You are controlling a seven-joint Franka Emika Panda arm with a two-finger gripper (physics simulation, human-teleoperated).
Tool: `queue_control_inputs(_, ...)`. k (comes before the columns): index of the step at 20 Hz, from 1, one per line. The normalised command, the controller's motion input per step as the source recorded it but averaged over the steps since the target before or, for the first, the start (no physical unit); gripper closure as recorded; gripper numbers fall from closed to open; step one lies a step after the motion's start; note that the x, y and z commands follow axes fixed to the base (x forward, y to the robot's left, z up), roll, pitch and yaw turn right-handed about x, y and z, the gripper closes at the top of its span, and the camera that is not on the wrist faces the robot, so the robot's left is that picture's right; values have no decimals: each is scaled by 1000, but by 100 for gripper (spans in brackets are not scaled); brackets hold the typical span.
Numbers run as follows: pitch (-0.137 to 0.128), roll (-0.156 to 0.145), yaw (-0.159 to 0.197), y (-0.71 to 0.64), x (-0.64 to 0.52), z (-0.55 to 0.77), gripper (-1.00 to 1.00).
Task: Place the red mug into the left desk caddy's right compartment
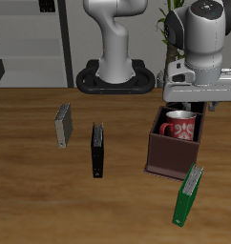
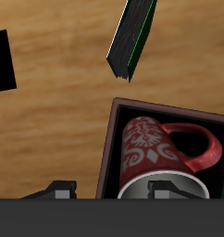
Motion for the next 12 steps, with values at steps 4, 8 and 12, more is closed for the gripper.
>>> queue_control_inputs(4, -9, -17, -18, -142, -58, 65, -100)
queue_control_inputs(8, 5, -10, -15, -138, -29, 30, -100)
queue_control_inputs(12, -17, 4, 8, -73, -55, 52, -100)
